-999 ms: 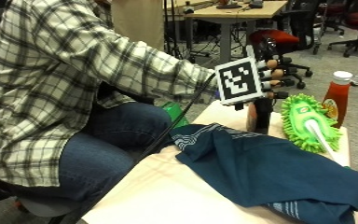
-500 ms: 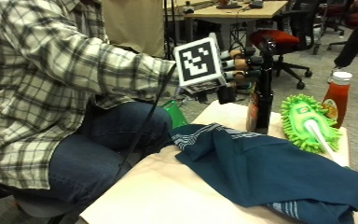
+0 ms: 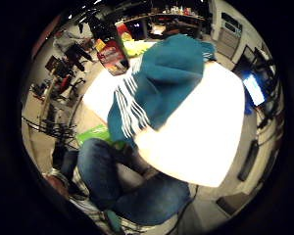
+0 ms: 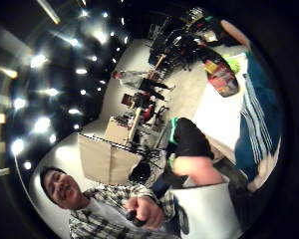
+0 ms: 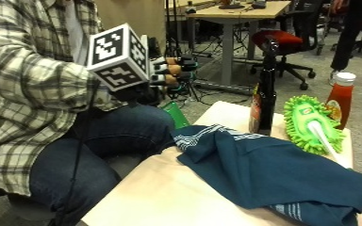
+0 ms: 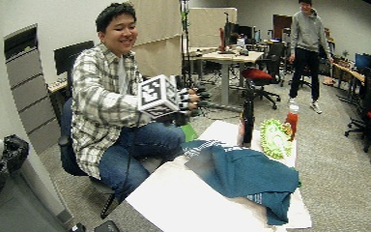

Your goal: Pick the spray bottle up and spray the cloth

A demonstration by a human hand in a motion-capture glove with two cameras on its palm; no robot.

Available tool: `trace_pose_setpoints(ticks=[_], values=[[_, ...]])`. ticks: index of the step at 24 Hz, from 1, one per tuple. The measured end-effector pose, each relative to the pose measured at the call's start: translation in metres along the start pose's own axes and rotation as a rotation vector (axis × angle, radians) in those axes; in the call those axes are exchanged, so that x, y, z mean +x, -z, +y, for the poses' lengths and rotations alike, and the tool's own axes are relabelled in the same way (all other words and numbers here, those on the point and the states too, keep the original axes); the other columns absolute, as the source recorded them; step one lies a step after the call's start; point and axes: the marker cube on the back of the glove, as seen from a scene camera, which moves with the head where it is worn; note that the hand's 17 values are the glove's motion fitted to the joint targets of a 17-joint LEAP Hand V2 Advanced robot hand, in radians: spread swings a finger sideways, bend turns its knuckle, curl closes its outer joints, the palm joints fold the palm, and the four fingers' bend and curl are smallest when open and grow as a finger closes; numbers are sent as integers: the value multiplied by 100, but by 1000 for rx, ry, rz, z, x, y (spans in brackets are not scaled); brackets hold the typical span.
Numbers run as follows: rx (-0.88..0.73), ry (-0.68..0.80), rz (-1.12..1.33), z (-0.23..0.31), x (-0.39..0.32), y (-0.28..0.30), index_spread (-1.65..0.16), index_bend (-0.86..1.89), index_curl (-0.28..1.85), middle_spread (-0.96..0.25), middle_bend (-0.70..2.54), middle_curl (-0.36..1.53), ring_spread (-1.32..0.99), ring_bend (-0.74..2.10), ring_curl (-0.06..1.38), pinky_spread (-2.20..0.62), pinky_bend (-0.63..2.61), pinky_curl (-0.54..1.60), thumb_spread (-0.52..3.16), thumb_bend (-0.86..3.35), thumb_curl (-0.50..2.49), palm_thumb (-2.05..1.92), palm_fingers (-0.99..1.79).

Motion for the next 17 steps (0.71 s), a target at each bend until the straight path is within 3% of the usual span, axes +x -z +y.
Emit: trace_pose_setpoints(ticks=[8,17], values=[[-42,-69,471,123,8,46,-39,25,40,-13,18,35,-1,18,30,19,18,31,109,-5,49,49,12],[-122,-282,626,296,26,34,-39,26,40,-13,18,34,1,18,28,19,17,30,113,-1,48,48,12]])
